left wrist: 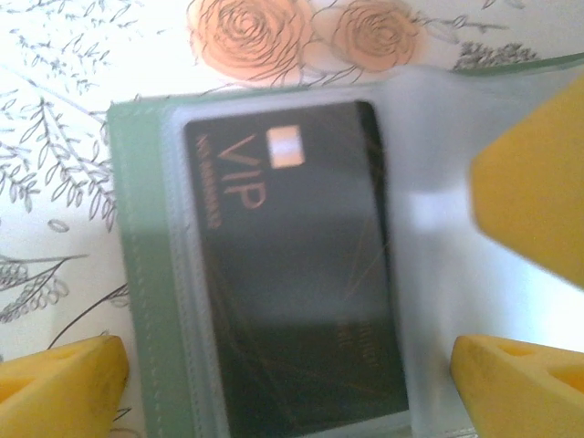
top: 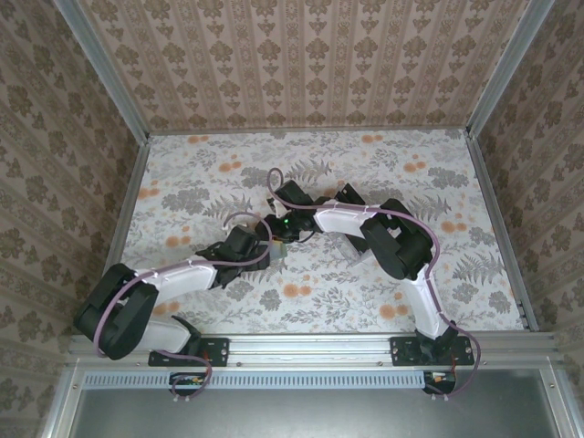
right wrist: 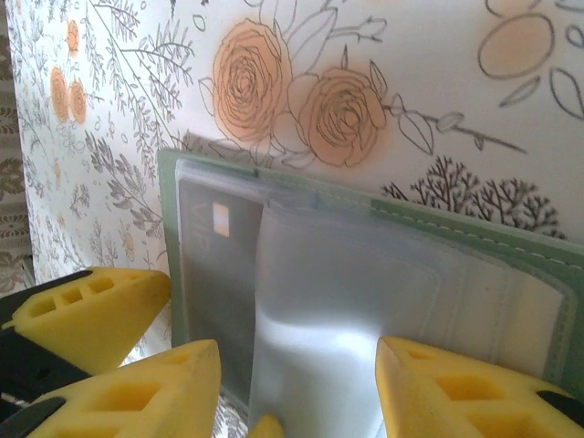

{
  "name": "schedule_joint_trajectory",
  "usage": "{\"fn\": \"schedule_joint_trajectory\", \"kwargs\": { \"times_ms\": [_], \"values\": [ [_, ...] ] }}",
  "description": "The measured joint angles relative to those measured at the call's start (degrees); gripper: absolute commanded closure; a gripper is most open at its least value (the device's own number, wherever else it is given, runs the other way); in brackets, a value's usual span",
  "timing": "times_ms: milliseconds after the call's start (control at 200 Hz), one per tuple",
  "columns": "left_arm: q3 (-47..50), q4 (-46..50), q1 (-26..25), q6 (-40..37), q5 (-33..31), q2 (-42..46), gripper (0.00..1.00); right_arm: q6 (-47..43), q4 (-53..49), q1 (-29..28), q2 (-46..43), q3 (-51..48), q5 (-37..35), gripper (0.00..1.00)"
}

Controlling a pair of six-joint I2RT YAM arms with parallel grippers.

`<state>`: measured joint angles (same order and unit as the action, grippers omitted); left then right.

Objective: Put the credit cards into the card holder
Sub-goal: Insert the credit card into the card slot, then flip over the card slot on the card holder.

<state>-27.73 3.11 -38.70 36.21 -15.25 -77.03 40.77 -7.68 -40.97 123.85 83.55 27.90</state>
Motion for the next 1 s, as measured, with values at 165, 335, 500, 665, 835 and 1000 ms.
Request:
{"fn": "schedule_joint_trajectory", "kwargs": {
  "times_ms": [165, 335, 500, 665, 835, 1000],
  "values": [
    [0.42, -0.2, 0.11, 0.24, -0.26, 0.28, 0.0, 0.11, -0.02, 0.81, -1.77, -1.92, -0.2, 0.49],
    [0.55, -0.35, 0.15, 0.24, -0.28, 0.31, 0.0, 0.55, 0.37, 1.14, -2.43, -2.71, -0.26, 0.49],
    [0.79, -0.57, 0.26, 0.28, -0.31, 0.63, 0.0, 1.53, 1.36, 1.09, -2.43, -3.32, -0.22, 0.49],
    [0.87, -0.61, 0.52, 0.66, -0.26, 0.68, 0.0, 1.97, 1.79, 0.72, -2.43, -3.43, -0.22, 0.49],
    [0.87, -0.61, 0.52, 0.87, -0.28, 0.72, 0.0, 2.93, 2.51, 0.44, -2.43, -4.15, -0.22, 0.49],
    [0.87, -0.63, 0.52, 1.05, -0.28, 0.74, 0.0, 2.99, 2.82, 0.42, -2.43, -4.33, -0.24, 0.49]
  ]
}}
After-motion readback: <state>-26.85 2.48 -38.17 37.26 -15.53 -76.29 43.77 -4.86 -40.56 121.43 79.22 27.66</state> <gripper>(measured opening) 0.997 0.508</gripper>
